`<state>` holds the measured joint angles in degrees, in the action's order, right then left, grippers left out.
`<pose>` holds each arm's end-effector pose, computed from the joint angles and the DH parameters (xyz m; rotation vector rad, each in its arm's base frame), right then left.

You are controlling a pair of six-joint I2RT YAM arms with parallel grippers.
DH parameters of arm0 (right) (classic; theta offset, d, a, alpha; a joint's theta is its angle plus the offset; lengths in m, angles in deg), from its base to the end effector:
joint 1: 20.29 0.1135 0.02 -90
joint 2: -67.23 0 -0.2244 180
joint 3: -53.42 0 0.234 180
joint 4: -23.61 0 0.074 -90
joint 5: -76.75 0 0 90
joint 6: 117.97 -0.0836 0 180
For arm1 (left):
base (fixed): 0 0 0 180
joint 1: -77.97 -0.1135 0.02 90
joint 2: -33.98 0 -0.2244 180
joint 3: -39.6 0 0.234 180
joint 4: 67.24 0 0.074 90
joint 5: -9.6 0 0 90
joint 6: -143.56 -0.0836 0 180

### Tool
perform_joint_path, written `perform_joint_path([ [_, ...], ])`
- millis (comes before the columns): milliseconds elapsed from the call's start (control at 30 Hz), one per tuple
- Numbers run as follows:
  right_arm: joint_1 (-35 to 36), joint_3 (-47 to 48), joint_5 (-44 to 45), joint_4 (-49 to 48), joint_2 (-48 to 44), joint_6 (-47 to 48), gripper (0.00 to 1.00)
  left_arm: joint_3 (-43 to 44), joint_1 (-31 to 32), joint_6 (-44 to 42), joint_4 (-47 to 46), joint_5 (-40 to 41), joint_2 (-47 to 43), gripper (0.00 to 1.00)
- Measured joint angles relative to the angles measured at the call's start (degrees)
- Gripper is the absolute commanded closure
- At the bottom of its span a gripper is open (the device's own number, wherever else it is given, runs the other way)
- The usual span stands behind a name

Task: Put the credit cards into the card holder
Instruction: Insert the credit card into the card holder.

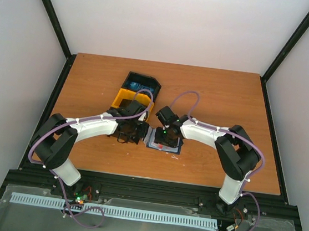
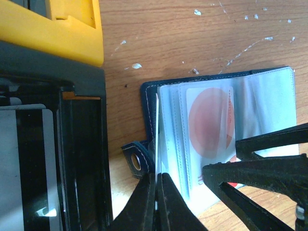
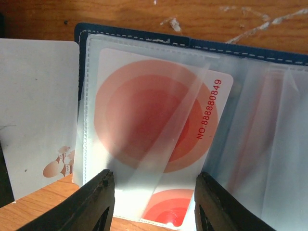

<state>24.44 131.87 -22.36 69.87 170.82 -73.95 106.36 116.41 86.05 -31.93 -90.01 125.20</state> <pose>0.2283 0.2448 0.0838 -0.0064 2.9826 0.5144 0.2393 -0.2077 0.1058 0.2044 2.7344 -0.6173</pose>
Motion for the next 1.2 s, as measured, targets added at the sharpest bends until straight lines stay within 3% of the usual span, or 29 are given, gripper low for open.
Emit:
perform_joint_path([
  [300,0.0,1.6,2.5,0.0,0.4,2.3,0.46,0.0,0.0,0.0,0.0,0.0,0.0,0.99],
  [733,0.1,1.6,5.4,-1.2,-0.5,3.3,0.44,0.0,0.0,0.0,0.0,0.2,-0.2,0.99],
  [1000,-0.5,0.7,17.8,4.0,-12.9,1.6,0.35,-0.2,0.0,-0.5,1.1,0.5,-3.5,0.99],
  [1200,-6.0,-4.3,18.6,3.1,-23.7,2.5,0.31,-0.2,0.0,-2.6,-0.1,2.6,-11.7,0.99],
])
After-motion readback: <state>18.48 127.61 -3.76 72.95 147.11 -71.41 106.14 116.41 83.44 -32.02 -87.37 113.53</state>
